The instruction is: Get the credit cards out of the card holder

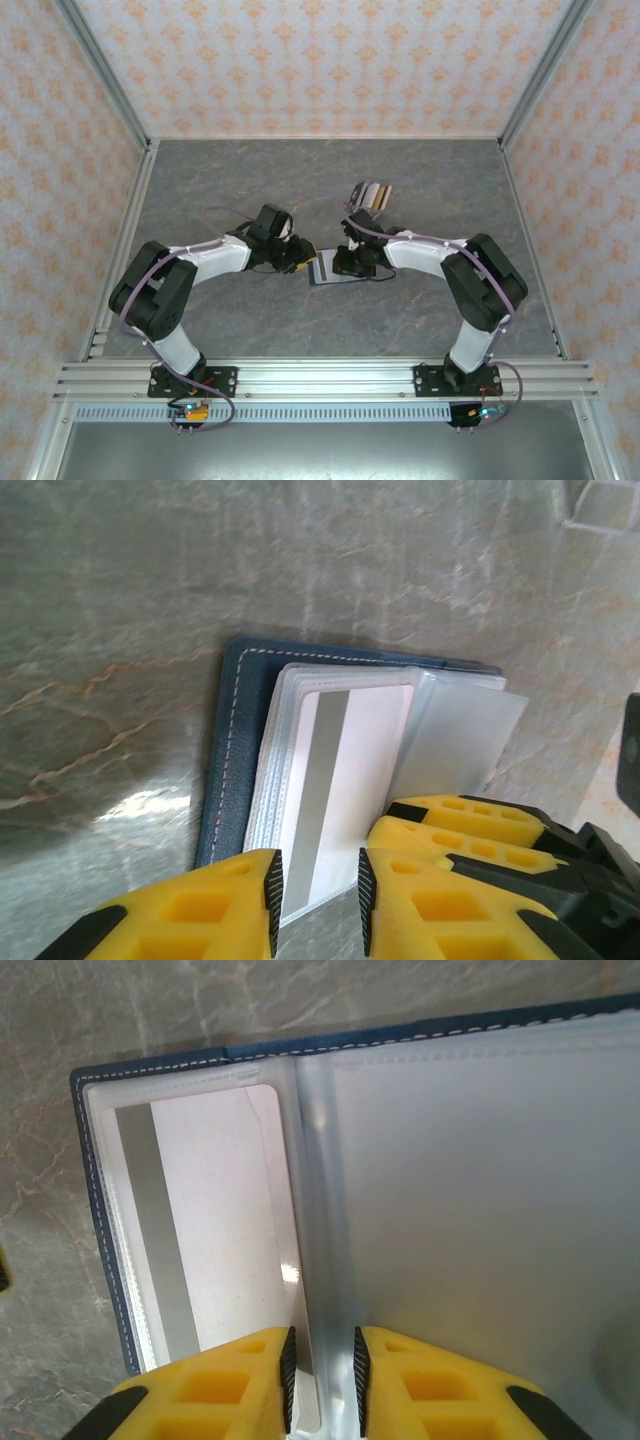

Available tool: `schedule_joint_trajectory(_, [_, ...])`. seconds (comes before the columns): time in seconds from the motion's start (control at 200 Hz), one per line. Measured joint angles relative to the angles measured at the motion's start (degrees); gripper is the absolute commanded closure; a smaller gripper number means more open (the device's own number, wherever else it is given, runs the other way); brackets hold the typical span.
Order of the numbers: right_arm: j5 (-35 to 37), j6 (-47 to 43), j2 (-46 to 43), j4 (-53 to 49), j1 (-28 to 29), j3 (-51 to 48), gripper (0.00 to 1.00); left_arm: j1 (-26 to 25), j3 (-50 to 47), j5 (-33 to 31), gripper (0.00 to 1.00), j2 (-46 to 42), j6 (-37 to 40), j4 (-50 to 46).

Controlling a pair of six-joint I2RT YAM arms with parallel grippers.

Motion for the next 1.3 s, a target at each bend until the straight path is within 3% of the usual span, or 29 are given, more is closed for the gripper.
schedule_joint_trajectory(0.51, [0.66,4.59,-0.85,-0.31,1.18,0.76,0.81,-0.02,-0.81,0.07,0.73,-0.15,4.63,-2.14])
schedule_joint_trajectory(0.846, [-4.44,4.37,0.83,3.3,-2.29,1.22,0.81,-0.87,1.97,0.11,0.77,2.08,5.05,-3.17])
schedule_joint_trajectory(1.301, [-8.09,3.32,3.5,4.42,-2.93,2.1,0.79,-0.87,2.64,0.09,0.81,5.33,5.05,-3.43])
